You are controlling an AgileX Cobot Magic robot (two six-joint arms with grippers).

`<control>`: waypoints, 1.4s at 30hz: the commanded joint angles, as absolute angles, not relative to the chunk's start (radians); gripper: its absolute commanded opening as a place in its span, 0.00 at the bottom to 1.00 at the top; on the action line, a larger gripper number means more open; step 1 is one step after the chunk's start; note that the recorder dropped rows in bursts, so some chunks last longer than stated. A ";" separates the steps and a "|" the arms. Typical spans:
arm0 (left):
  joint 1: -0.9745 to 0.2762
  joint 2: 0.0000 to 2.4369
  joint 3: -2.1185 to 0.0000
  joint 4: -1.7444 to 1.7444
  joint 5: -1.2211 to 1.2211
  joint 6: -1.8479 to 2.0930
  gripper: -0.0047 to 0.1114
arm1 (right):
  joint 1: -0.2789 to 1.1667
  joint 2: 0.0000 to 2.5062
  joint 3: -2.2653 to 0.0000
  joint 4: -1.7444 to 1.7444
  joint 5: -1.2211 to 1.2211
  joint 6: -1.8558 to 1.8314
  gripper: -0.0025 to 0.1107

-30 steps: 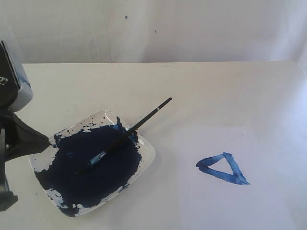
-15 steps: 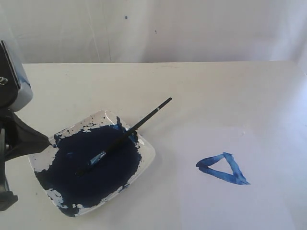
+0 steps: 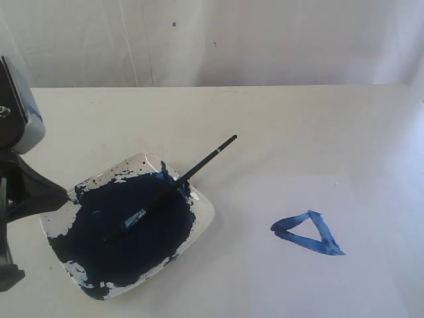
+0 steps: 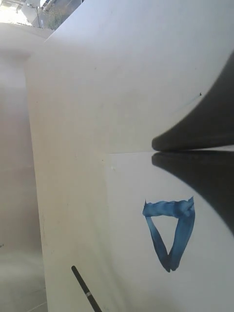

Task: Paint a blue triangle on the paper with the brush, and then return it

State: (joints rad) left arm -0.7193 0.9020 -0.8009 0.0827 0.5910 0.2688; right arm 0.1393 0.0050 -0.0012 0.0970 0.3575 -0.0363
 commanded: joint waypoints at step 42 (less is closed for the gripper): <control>-0.071 0.142 -0.069 -0.292 0.022 0.100 0.04 | 0.141 0.000 0.000 0.096 0.352 -0.049 0.02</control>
